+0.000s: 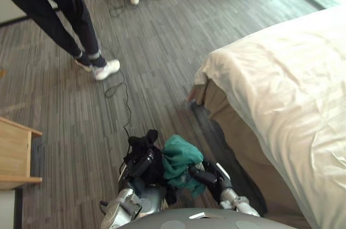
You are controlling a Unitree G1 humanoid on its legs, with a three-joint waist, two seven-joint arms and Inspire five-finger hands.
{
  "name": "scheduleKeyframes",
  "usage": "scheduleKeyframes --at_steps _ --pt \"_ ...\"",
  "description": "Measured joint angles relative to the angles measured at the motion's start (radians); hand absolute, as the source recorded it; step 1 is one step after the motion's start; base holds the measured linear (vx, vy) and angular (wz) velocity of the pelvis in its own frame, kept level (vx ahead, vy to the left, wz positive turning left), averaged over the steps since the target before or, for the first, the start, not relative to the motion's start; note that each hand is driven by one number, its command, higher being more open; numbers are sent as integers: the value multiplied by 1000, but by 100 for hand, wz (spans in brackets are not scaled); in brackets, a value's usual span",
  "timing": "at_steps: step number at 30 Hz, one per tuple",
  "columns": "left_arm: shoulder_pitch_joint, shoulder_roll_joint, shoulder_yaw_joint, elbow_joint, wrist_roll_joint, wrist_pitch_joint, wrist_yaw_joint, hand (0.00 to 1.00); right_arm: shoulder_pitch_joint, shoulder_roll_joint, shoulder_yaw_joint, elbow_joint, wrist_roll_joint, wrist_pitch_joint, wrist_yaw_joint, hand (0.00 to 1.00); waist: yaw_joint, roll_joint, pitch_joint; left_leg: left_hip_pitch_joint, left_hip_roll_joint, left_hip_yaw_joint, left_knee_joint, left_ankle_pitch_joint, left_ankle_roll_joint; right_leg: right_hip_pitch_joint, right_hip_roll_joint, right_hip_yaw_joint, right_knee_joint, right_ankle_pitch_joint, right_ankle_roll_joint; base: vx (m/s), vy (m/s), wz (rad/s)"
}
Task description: Tidy up the quilt and then pick up the clothes from the bed and put them into the laundry hamper
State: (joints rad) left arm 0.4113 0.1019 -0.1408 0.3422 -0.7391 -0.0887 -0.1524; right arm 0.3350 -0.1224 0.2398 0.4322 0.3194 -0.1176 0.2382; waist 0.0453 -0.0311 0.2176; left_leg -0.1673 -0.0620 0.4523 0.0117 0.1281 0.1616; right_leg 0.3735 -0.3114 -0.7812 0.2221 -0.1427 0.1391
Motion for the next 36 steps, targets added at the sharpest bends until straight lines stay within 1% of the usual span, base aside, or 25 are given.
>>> scheduleKeyframes --at_steps 1,3,4,5,6,7,8,10,11,12,13,14,15,16,18,19,20,21,22,23,31,33,34,35,36 --pt "-5 -2 -1 0 1 3 0 0 -3 0 -6 -1 0 -1 2 0 4 -1 0 2 10 -12 -3 -16 -8 -27 -6 12 52 42 -18 49 122 8" --pt "-12 -2 -11 2 4 7 0 0 -6 -1 -15 -12 0 -10 11 0 2 4 5 9 15 -33 -24 -34 -35 -68 -22 25 146 104 -35 62 91 23" --pt "-20 -8 -31 6 5 8 1 0 -4 -9 -25 -15 0 -30 19 0 -3 18 13 27 20 -58 -65 -56 -70 -113 -23 50 251 127 -64 81 59 53" --pt "-36 -6 -38 22 4 9 2 0 -8 -2 -27 -13 0 -36 19 0 -22 18 23 50 19 -39 -88 -128 -181 -159 -5 87 336 76 -114 129 5 75" --pt "-43 41 -23 -17 8 18 8 0 -6 23 -18 -24 0 -53 19 0 -35 -41 38 17 30 -27 104 -184 -84 -223 -19 184 410 21 -95 218 -79 26" --pt "-25 64 -30 -22 4 -4 -6 0 29 -3 -4 -68 0 -81 28 0 -11 9 44 1 114 -142 316 -286 -46 -264 36 252 461 -32 -58 294 -114 16" --pt "-55 66 -18 41 2 3 8 0 42 11 -6 -67 1 -90 30 0 -20 7 55 41 77 -183 315 -299 -51 -264 66 297 404 -101 -49 287 -105 11" --pt "-70 59 -28 67 16 8 9 0 69 6 -8 -79 3 -89 29 0 -45 3 48 96 21 -229 230 -264 -48 -287 116 328 286 -130 -96 225 -11 85" --pt "-72 55 -46 69 45 8 3 0 80 5 -17 -79 7 -90 28 0 -51 11 48 109 -1 -264 196 -251 -54 -322 140 371 229 -129 -95 158 19 97" --pt "-74 54 -59 71 50 10 -1 0 81 5 -23 -79 14 -89 28 0 -52 11 42 113 -8 -287 189 -247 -54 -340 152 397 205 -129 -94 168 24 104" --pt "-79 53 -83 79 76 21 -5 0 89 6 -32 -78 25 -87 22 0 -51 23 38 119 -19 -321 167 -233 -49 -374 169 451 167 -128 -94 186 26 103" --pt "-76 56 -96 84 88 36 -7 0 92 6 -34 -79 39 -87 17 0 -51 26 36 139 -30 -354 141 -219 -48 -393 176 503 143 -118 -86 199 17 104" --pt "-78 57 -97 84 87 42 -10 0 91 8 -35 -79 45 -88 13 0 -52 23 35 150 -39 -371 126 -206 -43 -396 174 520 133 -113 -79 192 -16 91" --pt "-75 57 -97 84 87 47 -11 0 88 8 -34 -79 46 -88 8 0 -46 14 29 181 -53 -395 98 -190 -37 -390 166 530 106 -106 -68 162 -48 61" --pt "-60 58 -97 84 83 45 -11 0 75 10 -34 -78 51 -88 5 0 -45 11 7 196 -66 -417 75 -183 -39 -390 158 538 58 -92 -63 194 -91 41" --pt "-55 58 -97 84 81 43 -11 0 63 10 -34 -78 52 -88 5 0 -44 -1 -6 203 -73 -418 68 -184 -41 -384 160 539 21 -43 -78 197 -123 21" --pt "-54 58 -98 87 79 43 -11 0 51 9 -35 -76 52 -88 5 0 -45 -1 -7 213 -77 -417 61 -187 -46 -367 162 543 -8 19 -71 141 -104 5" --pt "-53 54 -101 93 79 43 -11 0 47 7 -36 -70 56 -88 5 0 -47 9 -12 217 -72 -417 57 -189 -50 -358 169 543 -25 24 -68 120 -104 -4" --pt "-49 53 -108 95 79 40 -11 0 46 4 -37 -69 63 -88 5 0 -48 18 -19 220 -65 -414 52 -194 -61 -347 179 543 -51 36 -75 70 -63 -5" --pt "-20 53 -150 120 79 26 -12 0 68 3 -33 -32 90 -88 13 0 -77 21 -85 312 -34 -386 -69 -155 -89 -268 230 567 -174 85 -81 48 -43 -5" --pt "-21 53 -155 120 79 27 -4 0 81 3 -34 -32 101 -85 9 0 -77 23 -85 312 -34 -388 -68 -155 -89 -268 231 566 -174 84 -82 0 0 0" --pt "-23 53 -160 119 76 28 7 0 87 2 -33 -33 129 -76 0 0 -78 26 -83 310 -33 -390 -64 -162 -99 -268 231 566 -170 80 -87 0 0 0" --pt "-27 54 -165 118 72 29 16 0 89 1 -34 -33 140 -64 -10 0 -78 29 -82 291 -32 -389 -25 -195 -120 -274 231 567 -157 71 -98 0 0 0" --pt "-30 55 -169 117 69 29 20 0 89 -3 -34 -33 143 -61 -14 0 -77 32 -81 268 -31 -385 16 -220 -127 -286 234 567 -137 56 -102 -26 -30 -6" --pt "-33 53 -174 113 60 29 24 0 91 -15 -32 -36 163 -54 -16 0 -76 49 -72 232 -25 -377 88 -269 -139 -306 235 568 -93 32 -108 -15 -61 -23"
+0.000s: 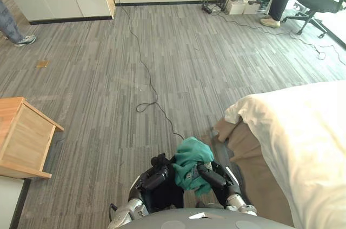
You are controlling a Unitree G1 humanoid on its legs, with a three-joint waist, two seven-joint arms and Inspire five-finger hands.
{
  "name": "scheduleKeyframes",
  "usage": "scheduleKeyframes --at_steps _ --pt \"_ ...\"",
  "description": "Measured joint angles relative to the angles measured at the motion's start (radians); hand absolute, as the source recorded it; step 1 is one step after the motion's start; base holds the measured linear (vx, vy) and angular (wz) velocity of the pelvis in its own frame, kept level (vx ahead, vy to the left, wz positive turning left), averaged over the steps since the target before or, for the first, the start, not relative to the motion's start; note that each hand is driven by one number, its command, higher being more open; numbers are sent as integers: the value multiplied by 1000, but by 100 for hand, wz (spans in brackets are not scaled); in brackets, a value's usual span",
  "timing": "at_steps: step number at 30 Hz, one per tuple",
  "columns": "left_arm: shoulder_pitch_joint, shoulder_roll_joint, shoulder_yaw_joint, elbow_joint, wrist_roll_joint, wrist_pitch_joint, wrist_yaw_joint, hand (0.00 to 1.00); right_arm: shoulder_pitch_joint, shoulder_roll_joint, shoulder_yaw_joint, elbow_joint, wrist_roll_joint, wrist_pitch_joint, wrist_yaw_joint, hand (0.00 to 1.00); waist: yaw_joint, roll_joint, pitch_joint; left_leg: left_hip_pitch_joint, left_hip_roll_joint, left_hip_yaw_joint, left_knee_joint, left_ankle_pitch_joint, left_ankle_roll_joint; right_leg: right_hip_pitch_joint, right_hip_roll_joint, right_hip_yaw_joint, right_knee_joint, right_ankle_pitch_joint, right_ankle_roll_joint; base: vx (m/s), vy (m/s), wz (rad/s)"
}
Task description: Tidy up the quilt and then pick up the clothes from the bed and put them into the laundry hamper
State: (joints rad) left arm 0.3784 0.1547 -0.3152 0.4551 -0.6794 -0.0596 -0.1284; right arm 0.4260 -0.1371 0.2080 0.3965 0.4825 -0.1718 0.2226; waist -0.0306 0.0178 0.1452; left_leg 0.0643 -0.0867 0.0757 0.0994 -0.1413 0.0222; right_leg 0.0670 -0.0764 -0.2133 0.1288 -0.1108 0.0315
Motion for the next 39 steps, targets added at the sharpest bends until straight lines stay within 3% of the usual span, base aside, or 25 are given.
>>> scheduleKeyframes --at_steps 1,2,3,4,5,9,12,14,15,16,17,20,21,22,24,25,28,30,31,32,34,35,36,38,39 --pt "-5 -1 -5 -20 -28 -3 14 0 0 -19 1 0 15 12 -10 0 4 16 20 -42 20 26 141 -55 -40 -20 13 2 88 -52 -43 5 -84 -22" --pt "-7 2 -4 -27 -35 -6 17 0 -5 -20 -2 -3 20 10 -17 0 2 9 35 -82 27 46 254 -69 -54 -18 14 4 113 -87 -63 1 -120 -7" --pt "-32 2 -3 -27 -47 -8 21 0 -17 -29 -8 -5 48 9 -26 0 -7 16 59 -167 55 92 440 -69 -54 -19 10 -2 144 -110 -55 -33 -75 14" --pt "-48 -5 -1 -38 -67 -9 27 0 -19 -46 -17 -16 76 9 -38 0 -7 41 86 -245 101 126 633 -36 -58 -6 11 -1 158 -125 -54 -36 -53 7" --pt "-51 -23 12 -50 -73 -10 31 0 -18 -64 -24 -16 80 9 -48 0 0 43 105 -286 115 139 734 10 -88 24 2 6 157 -134 -59 20 -3 -3" --pt "-5 -31 14 -128 -105 -11 33 0 -11 -88 -60 -17 78 12 -74 0 -1 70 116 -320 114 148 592 -105 -85 59 -22 15 147 -163 -54 148 -11 -6" --pt "41 -32 14 -194 -105 -16 37 0 13 -105 -61 -27 76 14 -80 0 7 69 119 -336 119 164 299 1 -100 130 -28 16 92 -187 -36 281 36 -5" --pt "57 -32 15 -214 -105 -27 41 0 42 -104 -58 -55 76 13 -75 0 24 64 118 -333 135 181 220 122 -81 193 -30 21 59 -216 -8 418 113 -20" --pt "59 -31 19 -218 -105 -27 47 0 43 -104 -49 -64 77 13 -68 0 36 38 104 -330 124 198 248 161 -6 222 -56 30 39 -235 11 635 164 -23" --pt "61 -33 23 -224 -105 -24 55 0 31 -104 -39 -77 79 13 -59 0 40 21 87 -356 116 217 322 101 45 238 -81 32 23 -219 53 675 160 -22" --pt "56 -41 28 -225 -105 -23 58 0 22 -109 -39 -85 79 13 -55 0 41 19 89 -366 121 224 367 66 62 235 -86 46 34 -210 67 625 120 -18" --pt "54 -60 47 -226 -105 -16 79 0 7 -86 -34 -129 79 18 -43 0 55 -17 79 -334 115 231 446 -38 66 156 -110 122 285 -157 118 543 140 -11" --pt "55 -54 43 -224 -104 -14 83 0 2 -70 -27 -146 79 20 -37 0 52 -51 70 -262 69 227 359 -79 68 50 -156 125 531 -100 179 608 119 15" --pt "55 -48 38 -219 -102 -12 105 0 -10 -51 -20 -154 79 25 -36 0 38 -79 64 -193 29 219 301 -93 79 -85 -206 139 802 -12 188 617 88 20" --pt "54 -48 36 -209 -102 -10 123 0 -15 -50 -7 -161 76 35 -36 0 28 -72 68 -131 25 201 273 -105 87 -159 -206 123 927 -53 117 459 3 31" --pt "59 -51 34 -210 -104 -9 147 0 -7 -49 7 -168 74 50 -36 0 14 -48 73 -41 27 165 207 -106 88 -230 -192 69 968 -98 48 406 -22 42" --pt "45 -49 38 -222 -104 -8 183 0 -1 -47 20 -173 70 68 -12 0 -9 -7 96 79 47 70 137 -106 87 -356 -146 -22 788 -154 -25 589 -124 76" --pt "23 -49 39 -221 -104 -1 191 0 1 -47 9 -192 64 69 7 0 -14 13 107 105 70 11 141 -110 80 -403 -112 -23 573 -140 -12 374 -173 102" --pt "10 -48 41 -220 -104 3 191 0 4 -47 -7 -210 44 70 27 0 -27 28 114 126 100 -40 143 -127 53 -426 -82 19 370 -81 39 454 -284 143" --pt "7 -40 49 -218 -104 7 186 0 14 -42 -14 -225 35 70 38 0 -29 13 111 148 103 -88 143 -142 30 -435 -79 99 174 16 85 537 -407 132" --pt "26 -20 60 -216 -105 19 185 0 51 -42 -13 -261 34 71 43 0 -29 -12 104 199 112 -163 165 -214 -32 -429 -97 195 87 68 126 580 -564 138" --pt "38 -14 69 -198 -107 24 184 0 74 -46 -20 -283 34 71 44 0 -40 -2 87 222 146 -214 200 -288 -57 -440 -74 204 182 157 99 411 -441 142" --pt "38 -24 77 -181 -111 28 183 0 76 -58 -25 -284 34 72 43 0 -40 17 75 222 173 -232 223 -305 -66 -459 -59 192 250 169 90 379 -425 98" --pt "50 -61 99 -155 -156 46 185 0 17 -98 -44 -285 34 83 35 0 -25 85 64 116 243 -249 457 -262 -51 -481 -20 115 382 59 11 496 -544 48" --pt "52 -63 103 -149 -179 47 185 0 3 -104 -48 -286 34 84 34 0 -24 91 65 77 252 -249 534 -215 -61 -475 -13 102 394 38 -3 524 -584 38"
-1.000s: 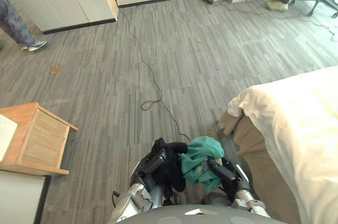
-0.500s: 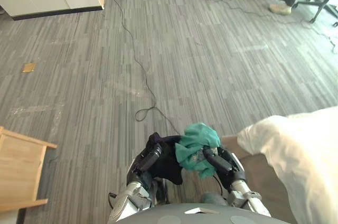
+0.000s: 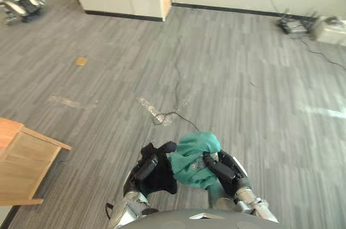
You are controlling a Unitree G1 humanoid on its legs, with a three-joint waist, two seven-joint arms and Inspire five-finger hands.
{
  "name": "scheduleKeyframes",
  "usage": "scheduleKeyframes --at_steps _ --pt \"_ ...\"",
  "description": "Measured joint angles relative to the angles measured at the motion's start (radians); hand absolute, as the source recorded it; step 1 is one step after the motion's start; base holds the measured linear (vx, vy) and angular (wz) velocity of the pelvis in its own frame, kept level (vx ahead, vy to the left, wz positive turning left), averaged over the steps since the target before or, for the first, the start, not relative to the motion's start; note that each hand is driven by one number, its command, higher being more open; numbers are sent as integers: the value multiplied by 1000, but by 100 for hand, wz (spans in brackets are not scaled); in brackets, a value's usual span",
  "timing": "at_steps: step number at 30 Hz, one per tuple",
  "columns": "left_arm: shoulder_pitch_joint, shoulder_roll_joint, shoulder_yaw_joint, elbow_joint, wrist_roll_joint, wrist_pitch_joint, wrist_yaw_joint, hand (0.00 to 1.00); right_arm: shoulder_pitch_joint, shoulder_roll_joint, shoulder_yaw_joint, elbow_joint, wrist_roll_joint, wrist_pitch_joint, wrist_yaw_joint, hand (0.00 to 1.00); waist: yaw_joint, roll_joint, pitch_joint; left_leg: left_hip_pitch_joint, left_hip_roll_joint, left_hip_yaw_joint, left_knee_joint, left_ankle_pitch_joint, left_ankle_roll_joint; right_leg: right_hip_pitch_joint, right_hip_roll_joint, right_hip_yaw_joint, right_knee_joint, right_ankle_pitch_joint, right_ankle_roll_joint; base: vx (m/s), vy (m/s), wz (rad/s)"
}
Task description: Tidy up the quilt and then pick up the clothes from the bed and put them into the laundry hamper
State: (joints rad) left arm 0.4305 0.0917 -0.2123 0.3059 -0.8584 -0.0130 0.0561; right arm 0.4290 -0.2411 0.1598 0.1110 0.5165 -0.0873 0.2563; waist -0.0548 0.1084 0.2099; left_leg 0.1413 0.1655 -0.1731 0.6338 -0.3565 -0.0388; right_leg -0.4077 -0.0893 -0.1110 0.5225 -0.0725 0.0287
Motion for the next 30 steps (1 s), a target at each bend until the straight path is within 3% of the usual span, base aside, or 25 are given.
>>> scheduleKeyframes --at_steps 1,2,3,5,7,9,10,12,13,14,15,16,17,18,19,20,21,23,24,25,27,28,29,30 --pt "3 -11 8 10 -41 11 0 0 -20 -4 -14 0 0 8 -1 0 0 8 5 -72 21 2 140 150 -32 43 16 -18 -6 -27 -20 328 -376 29" --pt "6 -19 14 12 -49 15 -1 0 -21 -4 -16 0 0 8 -1 0 1 7 11 -105 34 5 209 215 -39 77 28 -25 -26 -37 -29 428 -426 35" --pt "4 -31 18 10 -52 11 -9 0 -18 -5 -35 -1 0 8 0 0 11 15 13 -171 47 24 343 200 -50 158 50 -47 -81 -49 -50 417 -372 22" --pt "1 -40 19 5 -54 -2 -40 0 -11 -12 -66 -3 0 3 3 0 30 7 18 -229 1 71 407 134 -36 269 60 -58 -149 -69 -80 377 -330 9" --pt "2 -57 18 -4 -56 -18 -53 0 -14 -34 -95 -3 0 -21 32 0 39 8 19 -311 -87 148 294 50 -34 369 63 -72 -235 -84 -97 291 -239 9" --pt "4 -67 19 -16 -57 -32 -53 0 -7 -39 -107 -5 -1 -29 51 0 51 5 23 -347 -131 224 162 35 -34 429 65 -84 -278 -96 -107 319 -175 24" --pt "14 -74 20 -46 -84 -36 -41 0 -6 -39 -109 -5 -2 -29 60 0 55 -1 32 -375 -146 338 34 42 -34 485 66 -115 -313 -109 -105 394 -183 51" --pt "15 -81 20 -56 -91 -38 -31 0 -4 -39 -107 -5 -2 -27 61 0 55 -3 35 -385 -138 475 -68 65 -16 536 75 -161 -341 -133 -84 317 -131 75" --pt "22 -87 19 -65 -92 -42 -25 0 -4 -39 -98 -5 -1 -27 58 0 60 -7 34 -381 -131 584 -140 84 33 581 85 -207 -345 -177 -44 367 -96 81" --pt "25 -89 20 -68 -91 -44 -23 0 -5 -39 -94 -5 -1 -27 57 0 65 -9 32 -379 -129 611 -151 86 53 593 89 -220 -344 -196 -32 398 -82 89" --pt "30 -88 21 -78 -84 -47 -20 0 -10 -33 -79 0 -1 -27 47 0 79 -27 20 -377 -129 650 -160 78 115 610 88 -250 -341 -227 6 444 -97 68" --pt "30 -88 23 -83 -72 -57 -16 0 -21 -32 -64 8 0 -27 33 0 92 -45 0 -369 -136 648 -195 74 154 573 74 -265 -203 -257 60 490 -112 77" --pt "28 -86 28 -75 -70 -66 -8 0 -56 -32 -41 28 2 -27 19 0 100 -52 -2 -361 -140 628 -205 135 226 448 25 -246 108 -265 94 496 -119 65" --pt "26 -79 28 -76 -62 -72 -3 0 -72 -20 -32 49 3 -26 10 0 101 -79 -4 -354 -154 617 -208 126 227 380 -16 -234 258 -235 110 606 -154 84" --pt "25 -63 26 -77 -16 -77 8 0 -90 10 -21 82 2 -26 -6 0 93 -118 -2 -327 -190 574 -216 118 223 287 -100 -251 474 -195 54 518 -150 116" --pt "27 -45 18 -74 15 -77 16 0 -89 28 -20 106 2 -26 -19 0 78 -125 3 -284 -203 515 -222 101 220 261 -139 -257 543 -218 15 666 -220 147" --pt "33 -35 8 -74 31 -77 17 0 -81 38 -19 121 2 -26 -27 0 72 -119 6 -245 -205 466 -235 94 217 255 -140 -243 529 -228 -1 593 -220 148" --pt "36 -21 -8 -78 53 -77 19 0 -46 51 -18 120 2 -30 -36 0 56 -103 11 -177 -202 370 -273 92 213 244 -107 -188 422 -239 -10 556 -242 142" --pt "39 -11 -7 -85 58 -82 18 0 -18 54 -13 115 3 -42 -39 0 40 -91 8 -141 -196 305 -299 95 204 221 -71 -127 301 -238 -8 598 -346 184" --pt "39 -4 -4 -99 80 -91 18 0 7 56 -15 106 3 -60 -40 0 26 -84 9 -103 -189 237 -335 92 177 175 -50 -62 141 -224 14 586 -365 170" --pt "32 6 -5 -112 80 -91 18 0 16 59 -24 102 4 -63 -40 0 25 -73 11 -82 -181 195 -354 75 144 126 -46 -1 1 -194 52 373 -284 99" --pt "30 12 -3 -112 79 -86 18 0 19 61 -38 102 6 -62 -40 0 26 -71 13 -57 -170 160 -358 55 109 88 -45 81 -193 -102 76 346 -335 80" --pt "31 17 -3 -112 79 -85 18 0 22 61 -40 102 6 -62 -40 0 26 -74 11 -46 -169 148 -358 45 92 80 -48 118 -264 -58 85 536 -541 94" --pt "37 31 0 -113 79 -75 14 0 29 62 -43 101 5 -61 -41 0 24 -79 14 -11 -162 123 -356 16 43 72 -57 165 -338 10 110 563 -662 93"
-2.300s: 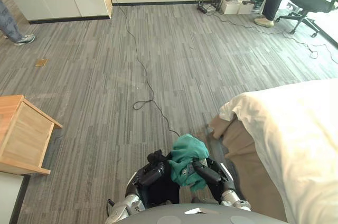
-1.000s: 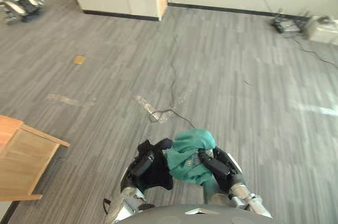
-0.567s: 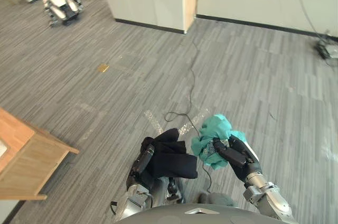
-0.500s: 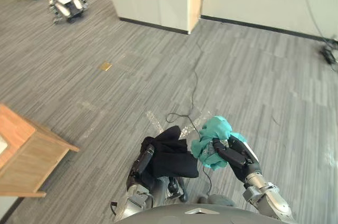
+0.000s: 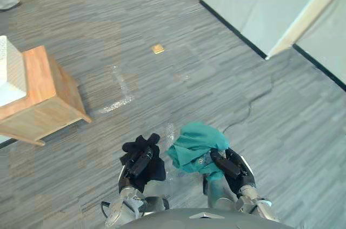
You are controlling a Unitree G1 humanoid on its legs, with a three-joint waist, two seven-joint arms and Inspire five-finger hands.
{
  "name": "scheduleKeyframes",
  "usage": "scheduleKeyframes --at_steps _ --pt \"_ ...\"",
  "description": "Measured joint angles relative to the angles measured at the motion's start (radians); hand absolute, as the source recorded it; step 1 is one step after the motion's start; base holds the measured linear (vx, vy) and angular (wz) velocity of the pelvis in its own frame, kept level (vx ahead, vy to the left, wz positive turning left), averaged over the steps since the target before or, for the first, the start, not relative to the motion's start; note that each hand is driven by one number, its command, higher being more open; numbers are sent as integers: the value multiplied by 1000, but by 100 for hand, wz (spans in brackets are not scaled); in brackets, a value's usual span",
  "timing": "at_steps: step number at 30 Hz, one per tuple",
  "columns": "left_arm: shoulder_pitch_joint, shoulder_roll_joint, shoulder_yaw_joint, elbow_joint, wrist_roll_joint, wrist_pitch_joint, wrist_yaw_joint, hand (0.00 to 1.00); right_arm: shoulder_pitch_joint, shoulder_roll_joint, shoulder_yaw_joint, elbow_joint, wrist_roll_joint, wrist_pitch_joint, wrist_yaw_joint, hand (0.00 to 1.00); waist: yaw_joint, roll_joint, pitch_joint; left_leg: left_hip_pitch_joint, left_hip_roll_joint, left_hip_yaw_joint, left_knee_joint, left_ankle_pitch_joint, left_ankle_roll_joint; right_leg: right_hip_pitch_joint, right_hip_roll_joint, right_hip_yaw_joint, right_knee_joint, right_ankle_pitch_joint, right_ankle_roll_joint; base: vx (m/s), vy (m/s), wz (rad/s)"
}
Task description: Tidy up the quilt and then pick up the clothes from the bed and put them into the laundry hamper
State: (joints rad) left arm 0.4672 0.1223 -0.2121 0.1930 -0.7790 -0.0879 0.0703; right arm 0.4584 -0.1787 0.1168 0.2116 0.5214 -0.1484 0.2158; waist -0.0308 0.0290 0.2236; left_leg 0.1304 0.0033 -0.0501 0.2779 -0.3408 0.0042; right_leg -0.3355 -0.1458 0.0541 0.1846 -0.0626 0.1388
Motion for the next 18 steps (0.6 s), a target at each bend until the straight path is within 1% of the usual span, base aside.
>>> scheduleKeyframes --at_steps 1,2,3,4,5,6,7,8,9,10,11,12,13,14,15,16,17,18 --pt "18 24 5 1 0 8 -11 0 22 8 2 -1 -4 5 0 0 -4 -20 -2 51 10 -31 3 -34 -49 8 -5 7 10 83 -24 578 -702 107" --pt "26 33 12 6 0 23 -18 0 40 8 -1 -2 -3 5 -4 0 -9 -18 -8 74 34 -55 9 -52 -74 5 8 1 76 182 -22 474 -596 81" --pt "22 14 14 24 0 32 -21 0 38 -6 -10 -1 -3 9 -11 0 -2 13 -10 76 72 -62 17 -58 -88 -1 34 -31 121 151 -42 358 -413 50" --pt "30 -3 14 24 0 38 -39 0 30 -15 -19 -17 -2 9 -29 0 4 50 -24 61 127 -53 22 -34 -107 -15 69 -69 156 108 -73 391 -471 42" --pt "25 -6 10 24 1 45 -66 0 17 -9 -40 -43 2 8 -44 0 -7 54 -26 30 150 -23 28 28 -97 -29 70 -98 176 81 -97 364 -476 47" --pt "21 -7 7 28 5 47 -81 0 15 -5 -51 -60 16 7 -52 0 -14 50 -25 15 154 7 29 67 -89 -30 65 -116 175 72 -108 301 -476 73" --pt "4 -6 -9 44 13 48 -111 0 18 2 -75 -92 45 3 -62 0 -34 41 -25 -5 169 88 27 147 -76 -20 51 -158 163 57 -130 258 -449 68" --pt "-4 -6 -17 49 23 49 -125 0 21 11 -91 -109 46 2 -71 0 -43 34 -20 -11 174 136 30 186 -67 -3 45 -174 150 49 -133 272 -527 90" --pt "-19 -7 -41 56 47 49 -148 0 33 31 -124 -140 46 -6 -81 0 -56 27 -7 -44 185 192 120 252 -56 47 51 -195 118 35 -133 225 -487 56" --pt "-21 -17 -69 64 60 48 -165 0 54 28 -148 -163 45 -23 -85 0 -42 27 8 -112 176 154 331 286 -98 114 67 -197 66 25 -138 132 -321 29" --pt "-15 -27 -78 64 70 47 -170 0 62 19 -153 -170 44 -32 -86 0 -31 33 10 -151 152 114 444 264 -127 140 77 -189 42 17 -151 142 -200 -27" --pt "-4 -40 -97 63 82 46 -168 0 74 6 -163 -176 39 -52 -85 0 -17 54 10 -224 108 75 618 213 -144 187 104 -185 19 2 -177 139 -100 -39" --pt "5 -42 -105 58 84 42 -164 0 79 -6 -162 -171 36 -63 -76 0 -17 63 10 -290 97 119 699 166 -109 217 124 -188 13 -10 -197 159 -120 -33" --pt "5 -42 -104 51 84 41 -162 0 79 -8 -161 -166 33 -64 -70 0 -16 64 10 -317 97 150 704 148 -80 226 129 -188 11 -15 -205 134 -100 -22" --pt "3 -42 -99 48 83 32 -158 0 78 -13 -155 -156 30 -64 -55 0 -12 62 11 -369 94 199 670 106 -49 251 134 -188 1 -24 -216 168 -94 -16" --pt "4 -41 -94 38 83 28 -157 0 77 -18 -153 -142 11 -66 -39 0 -9 62 11 -409 89 227 603 78 -38 276 134 -188 -11 -32 -220 198 -85 -11" --pt "5 -41 -92 33 83 27 -157 0 74 -21 -152 -135 0 -66 -34 0 -7 62 12 -424 84 237 554 73 -37 289 132 -188 -16 -39 -222 250 -50 5" --pt "6 -43 -86 29 83 22 -157 0 80 -26 -144 -118 -5 -66 -25 0 -1 58 14 -436 66 246 426 75 -41 319 124 -188 -21 -57 -223 268 -11 16"
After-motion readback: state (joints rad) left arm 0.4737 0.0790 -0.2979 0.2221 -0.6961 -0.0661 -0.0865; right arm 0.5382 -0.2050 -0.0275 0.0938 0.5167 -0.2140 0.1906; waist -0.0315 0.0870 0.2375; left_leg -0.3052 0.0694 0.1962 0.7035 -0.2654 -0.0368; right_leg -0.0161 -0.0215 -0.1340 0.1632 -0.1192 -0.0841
